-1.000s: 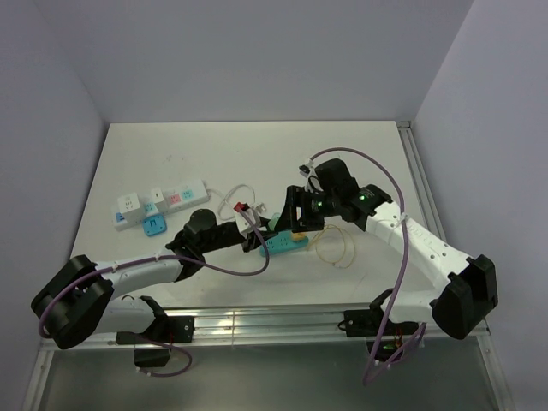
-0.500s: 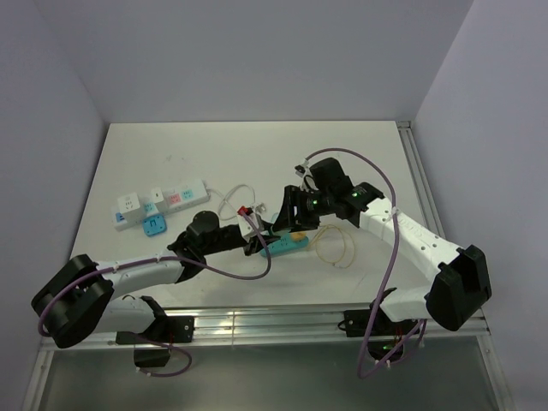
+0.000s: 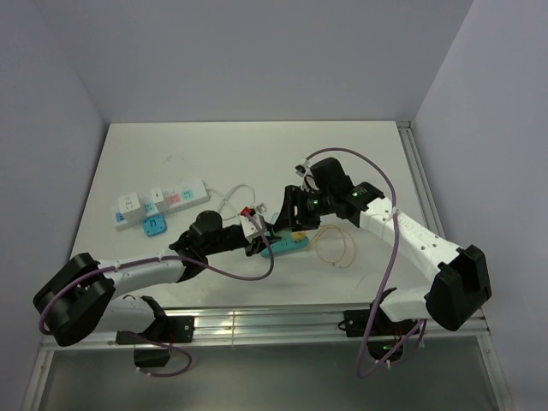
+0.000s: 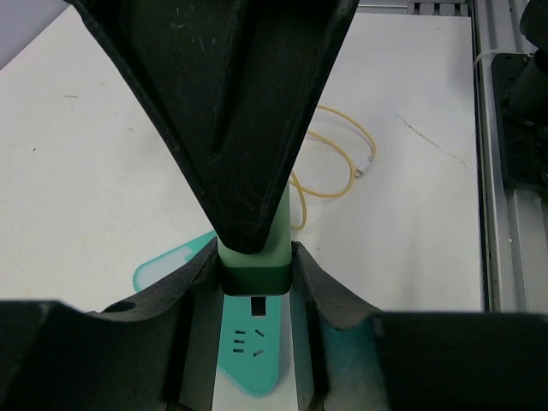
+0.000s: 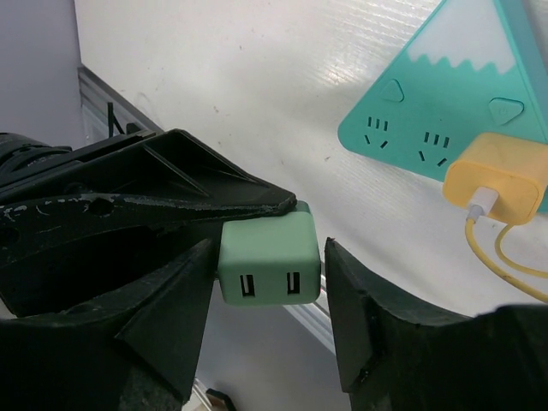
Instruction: Insert the plug
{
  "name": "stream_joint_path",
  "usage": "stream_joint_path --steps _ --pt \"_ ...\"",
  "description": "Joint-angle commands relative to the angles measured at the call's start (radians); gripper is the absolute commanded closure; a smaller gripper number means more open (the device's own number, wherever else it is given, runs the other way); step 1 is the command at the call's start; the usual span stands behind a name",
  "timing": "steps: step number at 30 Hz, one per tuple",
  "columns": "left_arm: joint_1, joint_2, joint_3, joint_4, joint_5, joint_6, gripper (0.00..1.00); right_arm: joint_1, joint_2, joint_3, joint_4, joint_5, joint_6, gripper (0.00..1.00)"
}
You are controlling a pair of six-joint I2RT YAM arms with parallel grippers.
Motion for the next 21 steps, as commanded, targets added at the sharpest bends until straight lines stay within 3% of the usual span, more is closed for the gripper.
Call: stream_joint_path --steps 1,5,8,9,12,17,19,21 --pt "-0.007 0.003 0.039 0.022 -0.006 0.027 1.00 -0.008 -0.026 0.027 -0.002 -0.001 -0.018 0.37" --pt "-0.007 0.010 0.046 0.016 -0.012 0.028 1.00 -0.009 -0.032 0.026 -0.003 -0.004 -0.020 0.36" --pt "-0.007 0.008 0.043 0.019 -0.012 0.027 1.00 -0.008 -0.028 0.021 -0.002 -0.017 -0.020 0.46" --pt "-0.008 0.007 0.043 0.021 -0.015 0.025 1.00 -0.009 -0.026 0.020 0.001 -0.024 -0.021 0.55" --pt "-0.008 0.002 0.042 0.024 -0.024 0.021 0.98 -0.009 -0.022 0.020 -0.002 -0.027 -0.024 0.61" --pt "-0.008 -0.018 0.011 0.082 -0.009 -0.001 0.59 -0.012 -0.038 0.023 -0.003 -0.013 -0.023 0.63" --pt "-0.008 -0.026 -0.013 0.114 -0.007 -0.004 0.48 -0.017 -0.043 0.027 -0.006 0.002 -0.021 0.63" --pt "-0.008 -0.038 -0.015 0.119 -0.032 -0.012 0.45 -0.025 -0.051 0.039 -0.019 0.030 -0.032 0.63"
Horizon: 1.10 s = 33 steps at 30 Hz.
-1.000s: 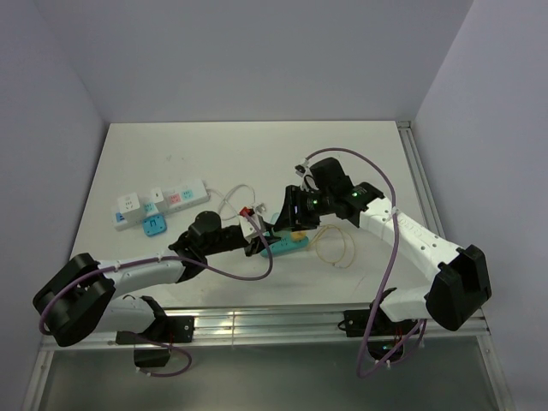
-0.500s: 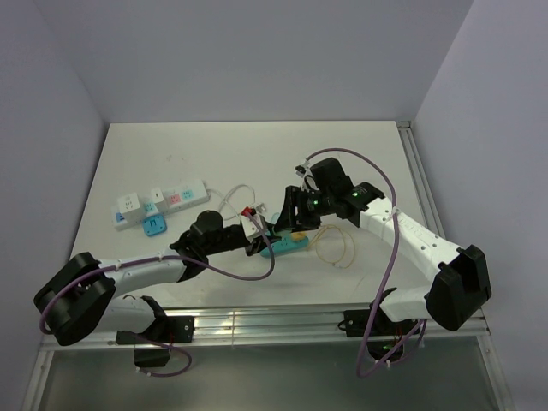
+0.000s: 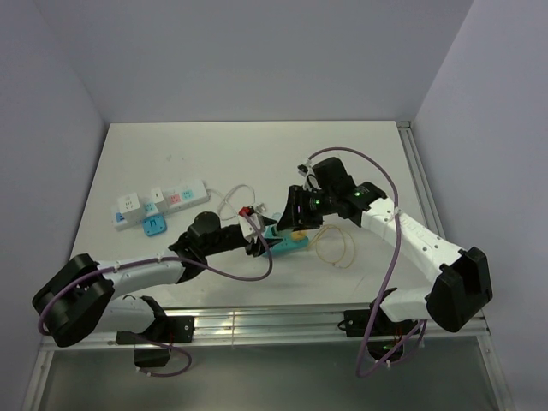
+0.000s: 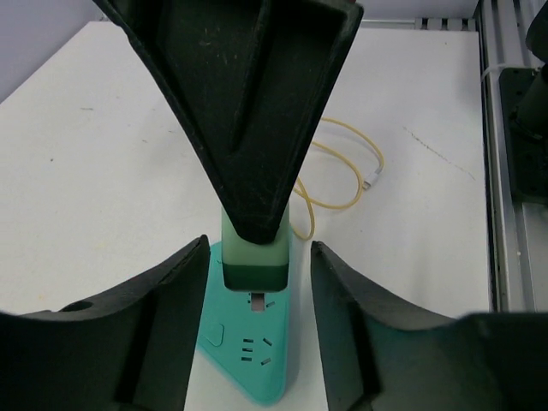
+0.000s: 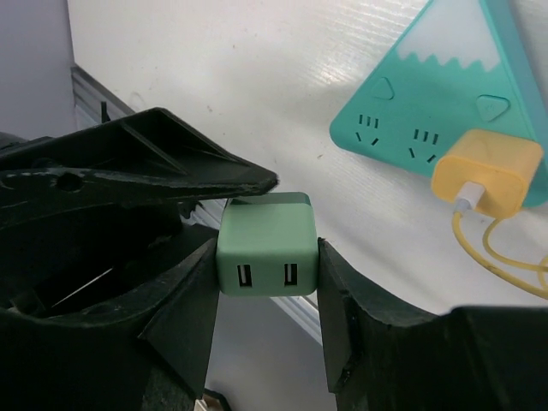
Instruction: Insert the plug
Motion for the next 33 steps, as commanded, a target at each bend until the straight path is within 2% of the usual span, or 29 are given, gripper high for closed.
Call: stream_joint_path --steps 1,3,4,5,8,11,13,16,17,19,20,23,28,33 --pt "-0.005 -0.043 -0.013 0.085 -0.021 -0.017 0.43 -0.020 -0.045 0.043 -0.016 0.057 -0.013 0.63" --pt "-0.005 -0.063 -0.022 0.094 -0.024 -0.029 0.25 -0.027 -0.053 0.053 -0.027 0.091 -0.025 0.64" --pt "-0.005 -0.071 -0.026 0.090 -0.018 -0.030 0.05 -0.029 -0.060 0.053 -0.030 0.127 -0.025 0.64" --pt "-0.005 -0.082 -0.029 0.086 -0.021 -0.030 0.01 -0.030 -0.062 0.055 -0.033 0.143 -0.028 0.64" --pt "-0.005 -0.114 -0.045 0.096 -0.032 -0.052 0.00 -0.032 -0.073 0.055 -0.047 0.195 -0.040 0.64" --pt "-0.003 -0.152 -0.051 0.091 -0.118 -0.101 0.00 -0.032 -0.083 0.047 -0.056 0.218 -0.045 0.64" --pt "-0.002 -0.169 -0.068 0.117 -0.266 -0.144 0.00 -0.032 -0.099 0.043 -0.056 0.224 -0.046 0.65" --pt "0.005 -0.186 -0.091 0.148 -0.464 -0.321 0.01 -0.031 -0.123 0.038 -0.067 0.252 -0.055 0.65" --pt "0.018 -0.181 -0.083 0.131 -0.486 -0.355 0.00 -0.031 -0.131 0.035 -0.067 0.261 -0.056 0.65" --pt "0.058 -0.130 -0.018 0.026 -0.390 -0.412 0.00 -0.024 -0.151 0.026 -0.067 0.270 -0.054 0.65" --pt "0.114 -0.102 0.012 -0.007 -0.342 -0.484 0.00 -0.020 -0.155 0.017 -0.067 0.276 -0.052 0.65" --pt "0.207 0.022 0.101 -0.059 -0.165 -0.564 0.02 0.005 -0.169 -0.002 -0.067 0.301 -0.046 0.65" --pt "0.248 0.194 0.207 -0.108 -0.083 -0.630 0.05 0.078 -0.174 -0.029 -0.047 0.370 -0.013 0.65" --pt "0.301 0.332 0.324 -0.134 0.090 -0.742 0.11 0.179 -0.159 -0.040 -0.028 0.442 0.038 0.65"
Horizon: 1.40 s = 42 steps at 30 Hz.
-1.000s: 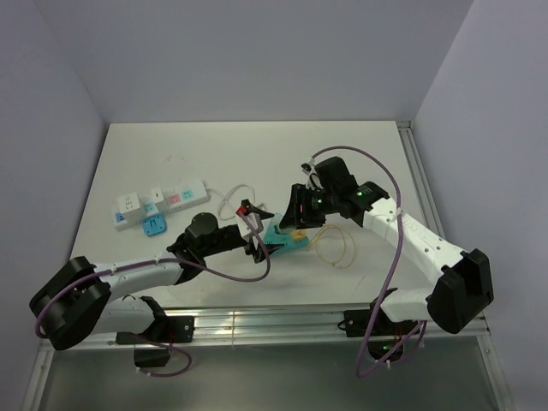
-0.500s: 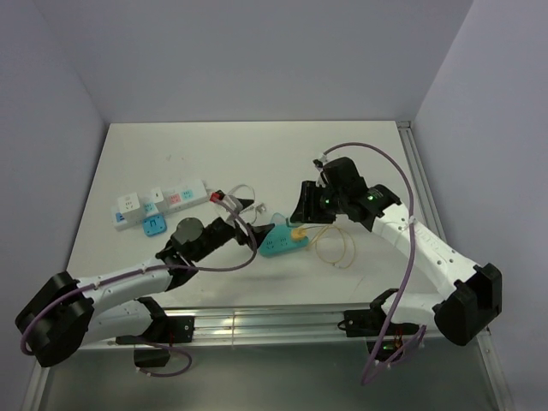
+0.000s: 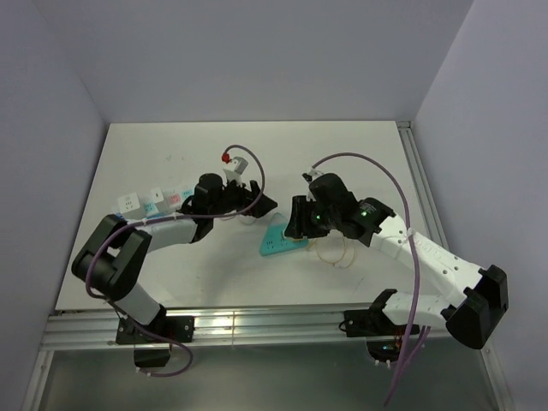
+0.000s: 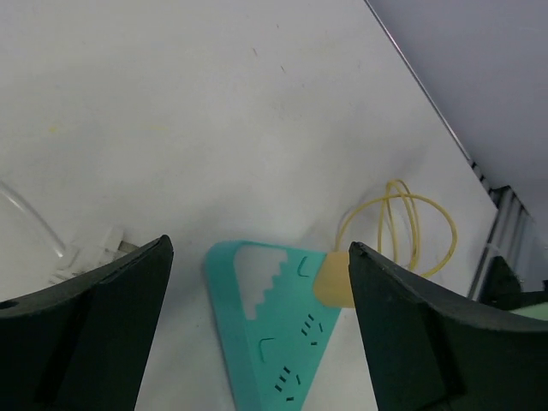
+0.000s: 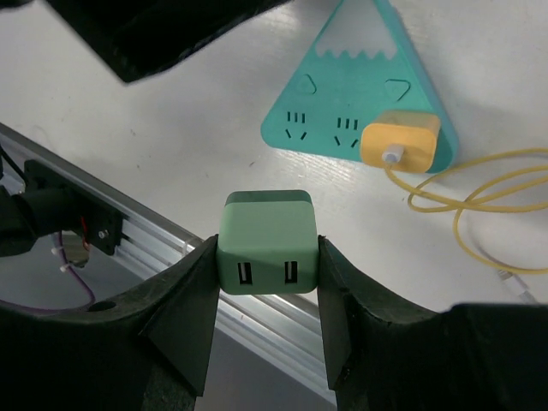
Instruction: Insert the plug
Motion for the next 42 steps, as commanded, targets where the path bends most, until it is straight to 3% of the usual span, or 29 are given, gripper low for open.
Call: stream_joint_path --steps 1,6,13,25,42 --pt "0.029 0.065 0.110 -0.039 0.164 -0.112 0.12 0.061 -0.001 -0.001 0.043 0.089 0.042 0.66" --pt "0.033 0.177 0.207 -0.093 0.209 -0.140 0.20 0.164 0.056 0.008 0.049 0.194 0.076 0.65" --pt "0.031 0.318 0.280 -0.083 0.275 -0.189 0.24 0.265 0.183 0.080 0.018 0.327 0.083 0.65" --pt "0.033 0.398 0.267 -0.021 0.358 -0.192 0.38 0.278 0.336 0.160 0.000 0.396 0.060 0.65" --pt "0.031 0.418 0.276 -0.029 0.350 -0.201 0.54 0.278 0.450 0.200 0.040 0.410 0.062 0.66"
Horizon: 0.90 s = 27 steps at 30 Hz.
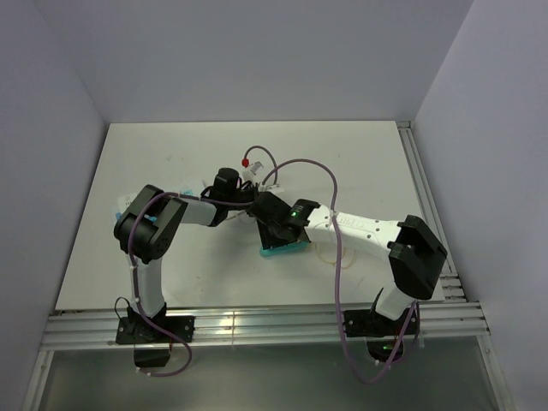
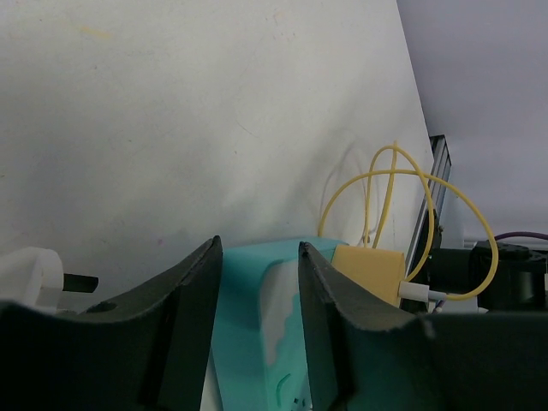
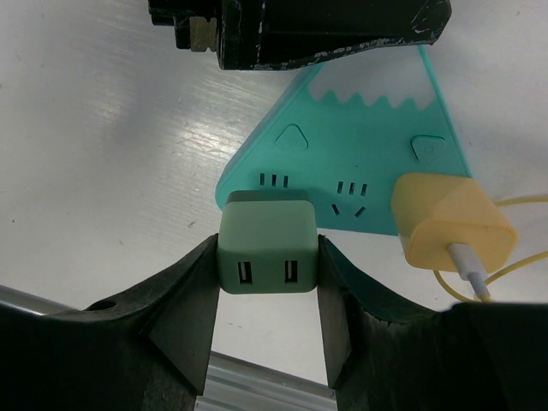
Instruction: Insert the plug
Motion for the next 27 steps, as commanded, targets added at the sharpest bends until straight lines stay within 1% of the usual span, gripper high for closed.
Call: stream_joint_path --steps 1,2,3,14,17,23,27 --pt "-0.003 0.005 0.023 0.040 0.023 -0.010 0.55 0.005 -0.001 0.044 0.025 0.042 0.001 0.66" --pt "-0.003 0.006 0.023 0.038 0.025 -0.010 0.56 0.005 0.001 0.042 0.028 0.044 0.001 0.66" --pt "-0.003 0.008 0.023 0.038 0.023 -0.012 0.57 0.007 0.004 0.039 0.026 0.048 0.008 0.69" --pt "-0.003 0.012 0.021 0.052 0.034 -0.024 0.62 0.007 0.012 0.031 0.039 0.068 0.016 0.69" --pt "-0.003 0.012 0.023 0.048 0.035 -0.020 0.66 0.007 0.022 0.028 0.042 0.067 0.018 0.69" --pt "-0.003 0.012 0.026 0.041 0.037 -0.020 0.68 0.008 0.036 0.019 0.048 0.057 0.024 0.68" --pt "-0.003 0.011 0.026 0.038 0.034 -0.020 0.69 0.016 0.044 0.021 0.039 0.077 0.033 0.68"
